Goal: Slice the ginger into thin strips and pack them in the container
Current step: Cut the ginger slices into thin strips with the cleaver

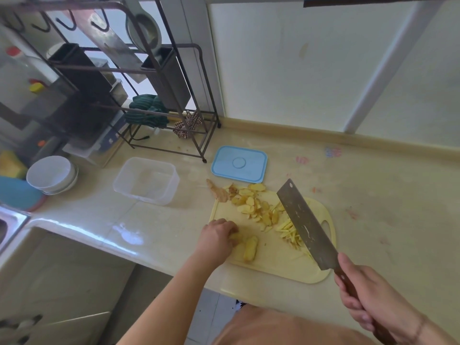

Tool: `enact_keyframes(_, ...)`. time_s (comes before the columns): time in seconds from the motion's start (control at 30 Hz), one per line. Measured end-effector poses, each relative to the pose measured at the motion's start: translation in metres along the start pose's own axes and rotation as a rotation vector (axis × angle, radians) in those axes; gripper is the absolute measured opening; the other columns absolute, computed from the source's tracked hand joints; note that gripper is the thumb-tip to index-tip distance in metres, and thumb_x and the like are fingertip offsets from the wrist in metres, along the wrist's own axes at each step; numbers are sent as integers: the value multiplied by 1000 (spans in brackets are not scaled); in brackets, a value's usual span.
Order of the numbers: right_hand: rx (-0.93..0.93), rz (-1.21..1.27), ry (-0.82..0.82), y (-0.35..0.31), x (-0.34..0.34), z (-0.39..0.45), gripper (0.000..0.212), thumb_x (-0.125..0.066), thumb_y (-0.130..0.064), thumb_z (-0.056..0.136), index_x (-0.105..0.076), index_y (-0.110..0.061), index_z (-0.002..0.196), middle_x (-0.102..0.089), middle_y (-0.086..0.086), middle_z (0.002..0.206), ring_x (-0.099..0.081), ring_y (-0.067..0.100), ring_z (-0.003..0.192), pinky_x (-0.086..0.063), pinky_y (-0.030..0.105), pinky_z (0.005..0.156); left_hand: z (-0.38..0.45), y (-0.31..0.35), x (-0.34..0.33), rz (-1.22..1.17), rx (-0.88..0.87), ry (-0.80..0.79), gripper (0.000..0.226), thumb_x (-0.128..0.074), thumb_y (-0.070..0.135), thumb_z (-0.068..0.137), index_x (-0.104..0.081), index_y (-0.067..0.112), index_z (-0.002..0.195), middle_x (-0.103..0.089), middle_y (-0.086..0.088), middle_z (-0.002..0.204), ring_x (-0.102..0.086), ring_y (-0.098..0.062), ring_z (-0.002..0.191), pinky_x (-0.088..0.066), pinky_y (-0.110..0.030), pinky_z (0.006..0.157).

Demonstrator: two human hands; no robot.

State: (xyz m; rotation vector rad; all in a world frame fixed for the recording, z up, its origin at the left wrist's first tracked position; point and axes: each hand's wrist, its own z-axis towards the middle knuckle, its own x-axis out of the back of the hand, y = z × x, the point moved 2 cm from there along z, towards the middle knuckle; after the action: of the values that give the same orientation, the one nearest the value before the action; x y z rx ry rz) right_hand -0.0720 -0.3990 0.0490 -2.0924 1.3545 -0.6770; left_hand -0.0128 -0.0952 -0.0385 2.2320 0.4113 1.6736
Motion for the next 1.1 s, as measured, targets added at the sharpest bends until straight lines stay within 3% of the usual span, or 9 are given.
enact_keyframes(0.1, 0, 11, 1, -1, -1, 1, 79, -48, -87, 59, -41, -10, 73, -29, 9, 57, -24, 15, 41, -26, 21, 40, 4, 3, 1, 50, 11, -52, 25, -66, 24, 89, -64, 19, 114, -56, 2, 109, -57, -22, 99, -47, -32, 87)
enact_keyframes(0.27, 1, 29, 13, 0, -3, 2, 79, -48, -87, 58, -42, -10, 73, -30, 9, 56, -25, 14, 41, -27, 21, 40, 8, 5, 2, 33, 48, -141, 13, -63, 16, 89, -58, 19, 100, -55, 3, 95, -54, -19, 86, -44, -27, 70)
enact_keyframes(0.43, -7, 36, 34, 1, -3, 2, 80, -48, -87, 58, -40, -9, 74, -28, 11, 57, -24, 15, 42, -27, 21, 41, 27, 6, 15, -343, 187, -2, 23, -74, 10, 82, -64, 20, 100, -58, 6, 84, -56, -15, 79, -42, -11, 59)
enact_keyframes(0.6, -37, 22, 39, 4, -7, 3, 76, -46, -86, 62, -42, -10, 72, -30, 10, 57, -25, 15, 41, -26, 21, 41, 30, 4, 17, -292, 198, 142, 36, -73, 27, 89, -63, 14, 121, -60, -1, 109, -55, -15, 83, -45, -24, 79)
enact_keyframes(0.67, -57, 1, 20, 6, -10, 4, 75, -41, -85, 72, -41, -10, 72, -30, 10, 56, -26, 15, 41, -26, 21, 40, 14, 7, 15, -251, 201, 199, 32, -68, 27, 93, -63, 14, 121, -59, 1, 106, -53, -13, 81, -43, -24, 77)
enact_keyframes(0.77, -100, -63, -37, 13, -18, 6, 63, -39, -71, 76, -42, -9, 71, -31, 9, 53, -27, 14, 38, -23, 20, 40, -13, 18, 5, -302, 268, 120, 25, -60, 29, 96, -63, 18, 118, -62, 8, 88, -60, -12, 79, -49, -26, 72)
enact_keyframes(0.9, -122, -155, -60, 25, -28, 15, 61, -40, -68, 73, -45, -7, 65, -34, 5, 46, -31, 15, 38, -26, 23, 42, -31, 35, -9, -388, 337, 92, 25, -59, 30, 95, -65, 19, 117, -66, 6, 96, -64, -12, 87, -53, -27, 78)
enact_keyframes(1.03, -129, -218, -68, 34, -32, 30, 66, -38, -75, 66, -47, -10, 63, -38, 5, 45, -35, 16, 38, -30, 24, 42, -32, 45, -18, -425, 479, 118, 23, -61, 23, 93, -67, 18, 114, -63, 8, 87, -58, -8, 77, -41, -11, 61)
enact_keyframes(1.1, -137, -233, -79, 37, -32, 36, 68, -38, -76, 63, -47, -9, 64, -38, 5, 46, -35, 16, 38, -28, 24, 42, -35, 53, -22, -464, 546, 136, 23, -61, 17, 90, -68, 16, 113, -63, 9, 82, -58, -6, 71, -39, -10, 55)
